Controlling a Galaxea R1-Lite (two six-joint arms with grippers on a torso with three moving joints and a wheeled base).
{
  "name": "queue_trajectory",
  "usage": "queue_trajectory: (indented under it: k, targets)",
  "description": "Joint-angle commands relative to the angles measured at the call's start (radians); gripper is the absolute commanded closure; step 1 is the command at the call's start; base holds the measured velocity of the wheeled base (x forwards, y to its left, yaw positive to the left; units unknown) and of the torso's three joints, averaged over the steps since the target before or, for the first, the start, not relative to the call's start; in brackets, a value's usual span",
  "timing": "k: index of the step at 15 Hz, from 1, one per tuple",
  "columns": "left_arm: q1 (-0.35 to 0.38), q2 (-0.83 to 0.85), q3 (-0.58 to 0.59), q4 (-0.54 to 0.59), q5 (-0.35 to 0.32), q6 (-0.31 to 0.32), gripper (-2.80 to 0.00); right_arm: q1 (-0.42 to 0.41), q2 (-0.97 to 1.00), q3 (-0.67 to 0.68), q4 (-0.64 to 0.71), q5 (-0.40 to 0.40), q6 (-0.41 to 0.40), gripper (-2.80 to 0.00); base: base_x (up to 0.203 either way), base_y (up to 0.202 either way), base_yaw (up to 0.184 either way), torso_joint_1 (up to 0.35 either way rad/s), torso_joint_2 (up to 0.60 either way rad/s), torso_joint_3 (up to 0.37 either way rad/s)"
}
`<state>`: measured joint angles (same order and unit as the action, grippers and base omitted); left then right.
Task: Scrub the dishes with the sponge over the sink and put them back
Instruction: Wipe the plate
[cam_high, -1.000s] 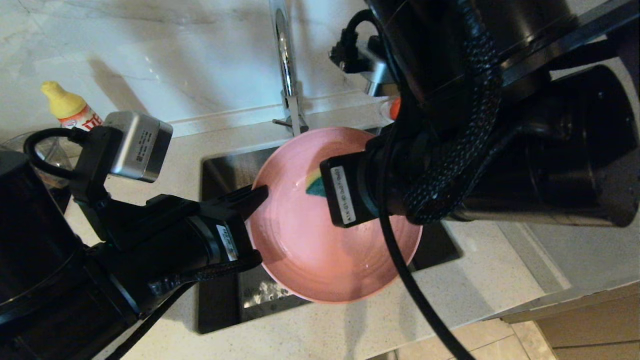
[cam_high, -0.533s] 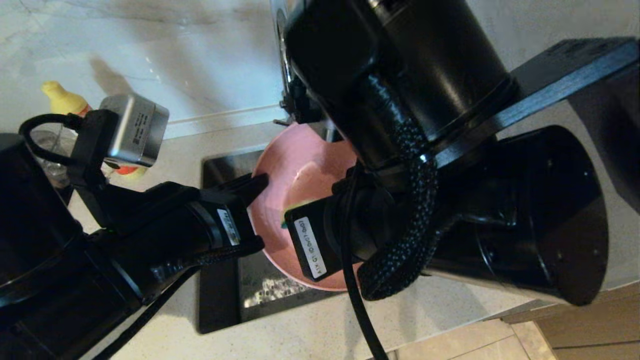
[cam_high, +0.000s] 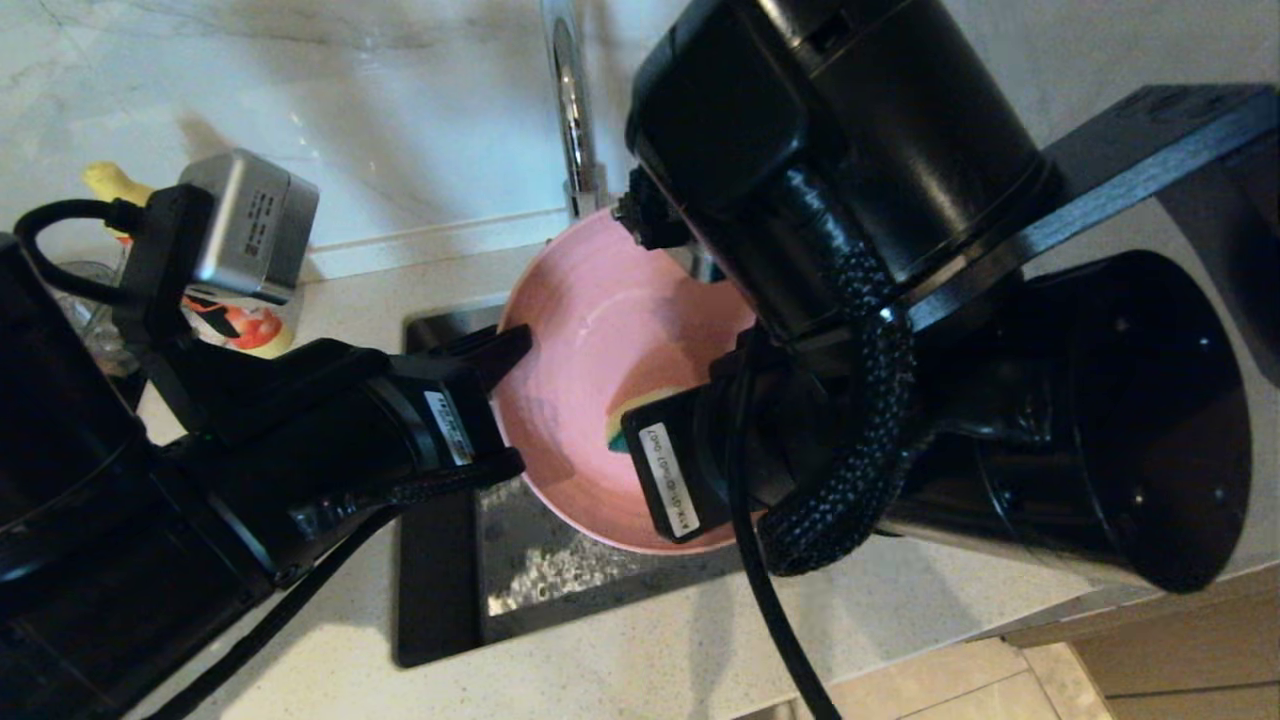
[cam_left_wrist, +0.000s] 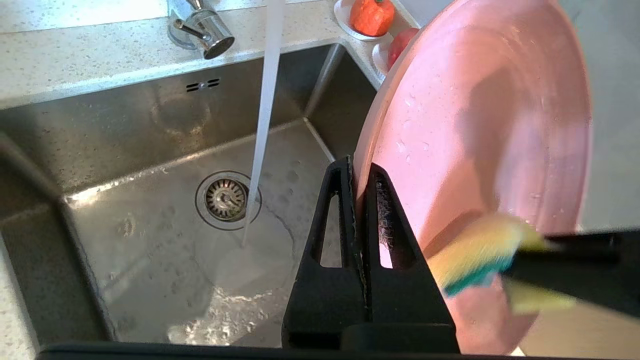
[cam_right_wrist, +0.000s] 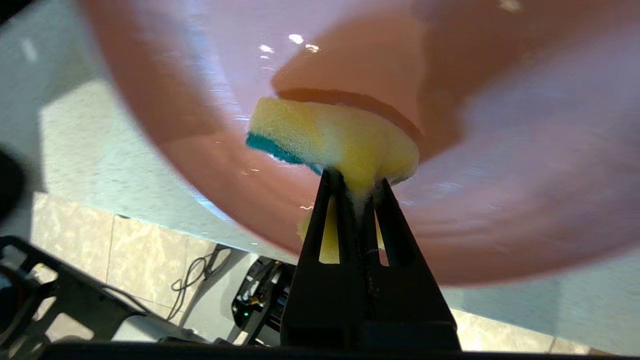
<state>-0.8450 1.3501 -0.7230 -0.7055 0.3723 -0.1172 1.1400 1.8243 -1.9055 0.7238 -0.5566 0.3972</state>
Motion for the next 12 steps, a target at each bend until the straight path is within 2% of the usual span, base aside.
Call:
queue_trajectory:
  k: [1,6,12]
  targets:
    - [0.004,-0.006,0.0,-0.003,0.002,-0.001,0.0,-0.032,-0.033,0.031,0.002,-0.003,0.002,0.0,0.0,0.0,0.0,0.0,0.0,0.0]
    - [0.009,-0.005,0.011,-0.002,0.003,-0.001,0.0,-0.078,-0.085,0.04,0.003,-0.011,-0.003,0.0,0.0,0.0,0.0,0.0,0.0,0.0]
    - [0.009,-0.005,0.048,-0.003,0.002,0.001,0.0,-0.083,-0.079,-0.003,-0.009,-0.046,-0.035,0.0,0.0,0.0,0.0,0.0,0.0,0.0]
